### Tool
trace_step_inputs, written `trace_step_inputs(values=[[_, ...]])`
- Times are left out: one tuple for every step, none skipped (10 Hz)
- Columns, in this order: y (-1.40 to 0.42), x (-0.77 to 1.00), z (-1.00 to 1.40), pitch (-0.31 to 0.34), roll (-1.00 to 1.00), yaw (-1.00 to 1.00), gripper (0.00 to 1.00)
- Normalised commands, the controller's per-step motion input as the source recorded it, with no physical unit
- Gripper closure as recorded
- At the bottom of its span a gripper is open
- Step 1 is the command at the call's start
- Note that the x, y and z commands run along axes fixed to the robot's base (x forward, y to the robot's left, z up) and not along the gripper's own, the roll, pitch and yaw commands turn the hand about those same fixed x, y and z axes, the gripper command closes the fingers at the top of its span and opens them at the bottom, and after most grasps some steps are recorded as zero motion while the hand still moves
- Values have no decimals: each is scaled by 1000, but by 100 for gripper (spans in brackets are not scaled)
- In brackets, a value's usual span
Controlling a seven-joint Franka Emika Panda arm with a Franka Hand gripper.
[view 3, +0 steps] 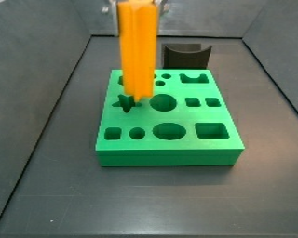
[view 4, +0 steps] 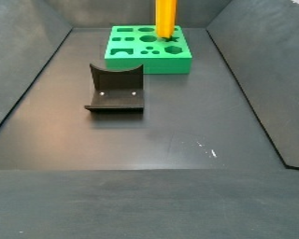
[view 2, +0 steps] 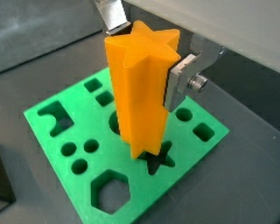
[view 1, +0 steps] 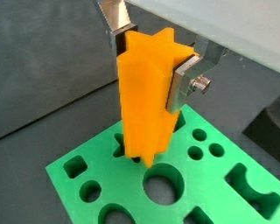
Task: Insert the star object.
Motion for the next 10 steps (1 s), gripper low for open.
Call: trace_step_inputs(values=[[-51,-114,-360,0,81,0,100],[-109,-29,-271,0,0,-86,100],[-131,-43,-180,0,0,-71,100],[-163,-191,-109,0,37,66,100],[-151,-294,-120,-6,193,434,100],[-37,-331,-120,-19,244,514,100],[0,-386,-177,-53,231,526,100],[-23,-354,-220,-66,200,477,100],[0,-297,-260,-67,166,357,100],[0,-86,-294,-37,110,311,100]])
